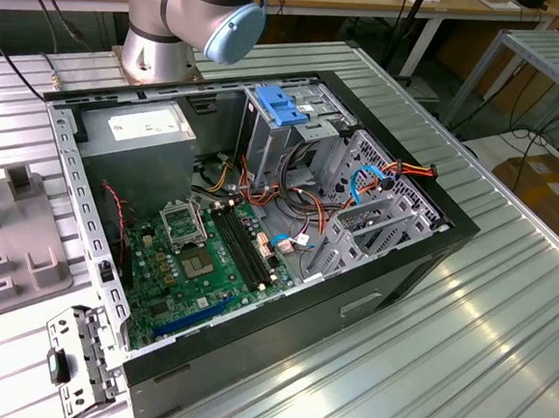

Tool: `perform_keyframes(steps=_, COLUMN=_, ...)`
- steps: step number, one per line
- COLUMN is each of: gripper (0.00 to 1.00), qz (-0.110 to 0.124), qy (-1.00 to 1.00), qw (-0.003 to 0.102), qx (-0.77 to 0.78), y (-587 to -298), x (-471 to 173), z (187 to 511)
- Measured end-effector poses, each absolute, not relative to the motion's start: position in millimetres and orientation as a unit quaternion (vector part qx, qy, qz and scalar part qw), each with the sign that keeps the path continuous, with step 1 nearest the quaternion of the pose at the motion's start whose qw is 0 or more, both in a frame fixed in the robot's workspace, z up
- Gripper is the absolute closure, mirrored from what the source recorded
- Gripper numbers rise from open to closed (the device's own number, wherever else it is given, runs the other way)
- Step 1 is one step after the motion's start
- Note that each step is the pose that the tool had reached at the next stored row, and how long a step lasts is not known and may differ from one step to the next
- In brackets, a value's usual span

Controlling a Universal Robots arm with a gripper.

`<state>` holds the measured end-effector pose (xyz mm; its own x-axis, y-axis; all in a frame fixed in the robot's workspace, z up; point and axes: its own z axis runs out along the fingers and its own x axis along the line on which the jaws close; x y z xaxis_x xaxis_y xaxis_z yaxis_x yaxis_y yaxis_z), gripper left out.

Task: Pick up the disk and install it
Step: 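Pick up the disk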

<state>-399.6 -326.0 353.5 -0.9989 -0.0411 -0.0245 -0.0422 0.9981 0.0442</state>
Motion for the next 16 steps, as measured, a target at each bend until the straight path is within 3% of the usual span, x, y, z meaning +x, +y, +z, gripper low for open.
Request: perform_keyframes(steps=16, gripper=0.89, qz=0.023, qy=0.999, qw=0.011, qx=-0.04, y=-325.9, x=-399.6, z=353.5)
